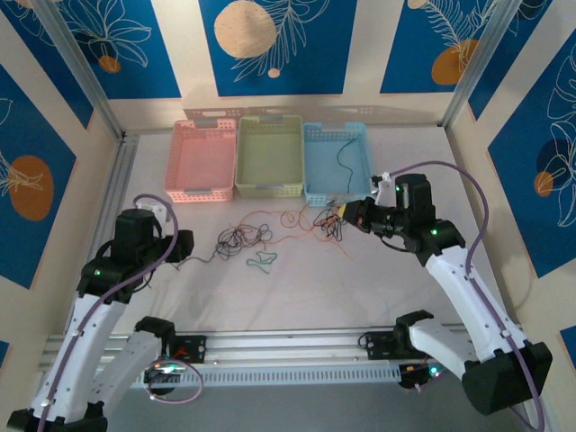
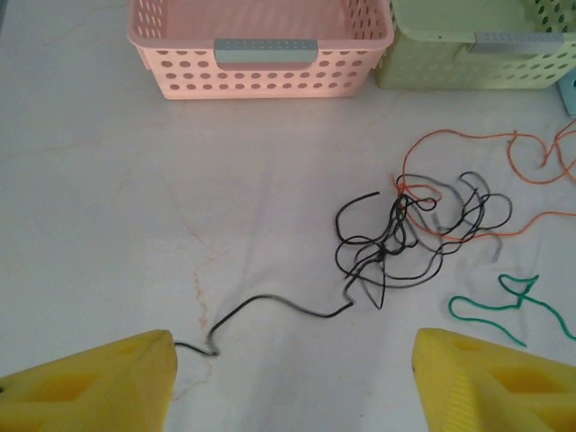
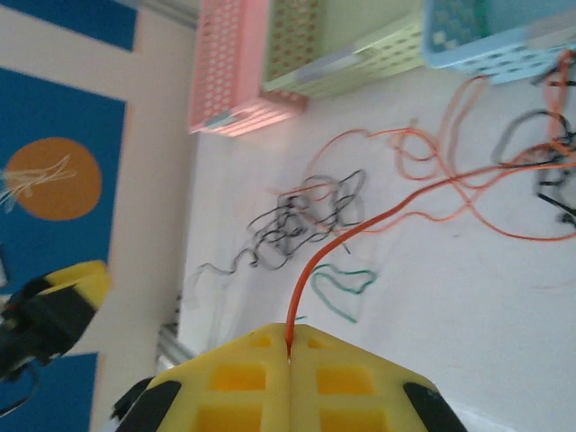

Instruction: Untangle the cables

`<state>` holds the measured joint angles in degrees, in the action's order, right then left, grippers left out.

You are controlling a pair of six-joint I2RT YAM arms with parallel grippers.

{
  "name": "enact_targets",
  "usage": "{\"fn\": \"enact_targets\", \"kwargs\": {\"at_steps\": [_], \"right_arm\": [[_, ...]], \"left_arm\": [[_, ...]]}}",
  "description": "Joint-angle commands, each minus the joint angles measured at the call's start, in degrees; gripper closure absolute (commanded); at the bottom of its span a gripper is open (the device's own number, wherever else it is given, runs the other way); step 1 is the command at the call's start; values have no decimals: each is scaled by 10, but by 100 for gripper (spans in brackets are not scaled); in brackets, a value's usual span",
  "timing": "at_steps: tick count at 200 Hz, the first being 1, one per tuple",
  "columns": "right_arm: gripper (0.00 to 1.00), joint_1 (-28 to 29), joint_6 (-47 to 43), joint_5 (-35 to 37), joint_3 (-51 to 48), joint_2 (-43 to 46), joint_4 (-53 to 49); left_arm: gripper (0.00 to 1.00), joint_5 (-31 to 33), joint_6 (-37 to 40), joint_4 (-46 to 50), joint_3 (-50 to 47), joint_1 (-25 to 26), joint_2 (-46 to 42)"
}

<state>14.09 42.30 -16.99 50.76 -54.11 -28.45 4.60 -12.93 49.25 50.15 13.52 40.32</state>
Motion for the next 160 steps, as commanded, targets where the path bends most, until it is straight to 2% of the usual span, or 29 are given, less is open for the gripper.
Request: {"fn": "enact_targets", "kwargs": {"at_steps": [1,18,42,60,78,125,160], "right_arm": [[100,-36,-30,90,-14,31,-21],[100,-87,-31,118,-37,48,-48],[100,-179,-11,50,-96,90,-46],[100,-220,-13,-3,-118,119,-46],[100,-229,-14,-45,-118,144,-46],[100,-241,45,-100,-130,153,-20],[100,-263,44,-91,-154,126,-2]], "left_arm": [[28,-47,8,-3,18,-1,5],[28,-98,-9,-2,31,-2,13],[28,-214,-47,-34,29,3,31],[28,-249,-67,-64,22,32,47],[29,-219,-78,-84,23,92,70],[31,-114,-120,-180,15,304,179],[32,-66,-159,-282,36,413,301]]}}
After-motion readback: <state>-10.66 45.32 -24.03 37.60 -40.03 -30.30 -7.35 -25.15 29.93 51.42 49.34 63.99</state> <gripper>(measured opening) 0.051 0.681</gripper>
